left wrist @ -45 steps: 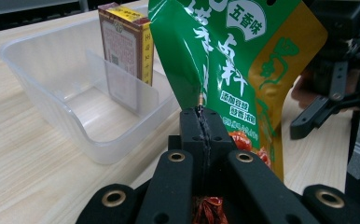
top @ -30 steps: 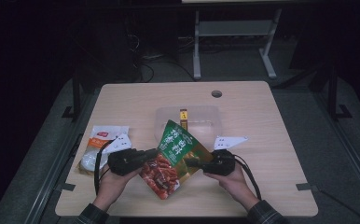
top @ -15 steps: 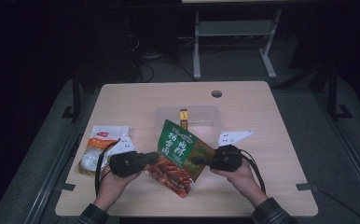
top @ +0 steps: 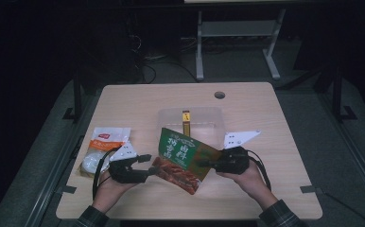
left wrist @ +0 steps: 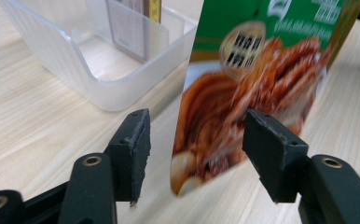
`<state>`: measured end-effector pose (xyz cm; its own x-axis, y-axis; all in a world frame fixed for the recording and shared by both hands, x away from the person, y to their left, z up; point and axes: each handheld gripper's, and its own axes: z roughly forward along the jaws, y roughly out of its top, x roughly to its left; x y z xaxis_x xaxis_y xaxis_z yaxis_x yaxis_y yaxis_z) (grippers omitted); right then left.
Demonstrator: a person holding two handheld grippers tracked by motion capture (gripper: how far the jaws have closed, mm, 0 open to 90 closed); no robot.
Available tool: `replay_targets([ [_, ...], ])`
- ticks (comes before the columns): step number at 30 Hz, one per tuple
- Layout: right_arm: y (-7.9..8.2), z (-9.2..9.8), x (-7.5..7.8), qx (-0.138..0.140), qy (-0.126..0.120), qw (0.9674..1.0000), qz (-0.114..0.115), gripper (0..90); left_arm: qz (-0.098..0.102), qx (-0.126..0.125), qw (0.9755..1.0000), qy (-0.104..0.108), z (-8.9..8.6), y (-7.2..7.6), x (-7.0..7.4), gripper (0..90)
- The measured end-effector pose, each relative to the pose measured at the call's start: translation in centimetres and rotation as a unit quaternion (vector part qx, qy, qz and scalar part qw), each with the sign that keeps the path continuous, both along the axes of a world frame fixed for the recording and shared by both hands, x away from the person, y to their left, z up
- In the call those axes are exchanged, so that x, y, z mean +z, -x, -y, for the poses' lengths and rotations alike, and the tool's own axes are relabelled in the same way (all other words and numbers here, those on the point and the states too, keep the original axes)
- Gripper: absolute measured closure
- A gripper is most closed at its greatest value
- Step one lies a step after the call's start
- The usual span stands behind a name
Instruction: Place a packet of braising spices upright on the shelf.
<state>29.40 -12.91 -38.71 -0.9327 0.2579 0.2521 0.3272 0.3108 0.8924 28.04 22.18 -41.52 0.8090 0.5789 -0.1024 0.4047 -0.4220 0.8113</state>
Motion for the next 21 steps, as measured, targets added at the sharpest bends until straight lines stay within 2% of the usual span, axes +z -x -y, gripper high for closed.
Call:
replay_targets([
  [7, 0.4, 1.0, 1.3, -0.007, 0.017, 0.9997, 0.016, 89.6, -0.009, -0.008, 0.9999, -0.011, 0.3, 0.3, -0.6, 34.1],
  [13, 0.2, 2.4, 2.2, -0.007, 0.015, 0.9998, 0.005, 89.7, -0.013, -0.016, 0.9993, -0.03, 0.6, 0.2, -1.2, 32.7],
  [21, 0.1, 4.2, 3.0, -0.037, 0.028, 0.9989, 0.001, 89.6, -0.017, -0.026, 0.9985, -0.046, 0.8, -0.1, -1.8, 31.0],
])
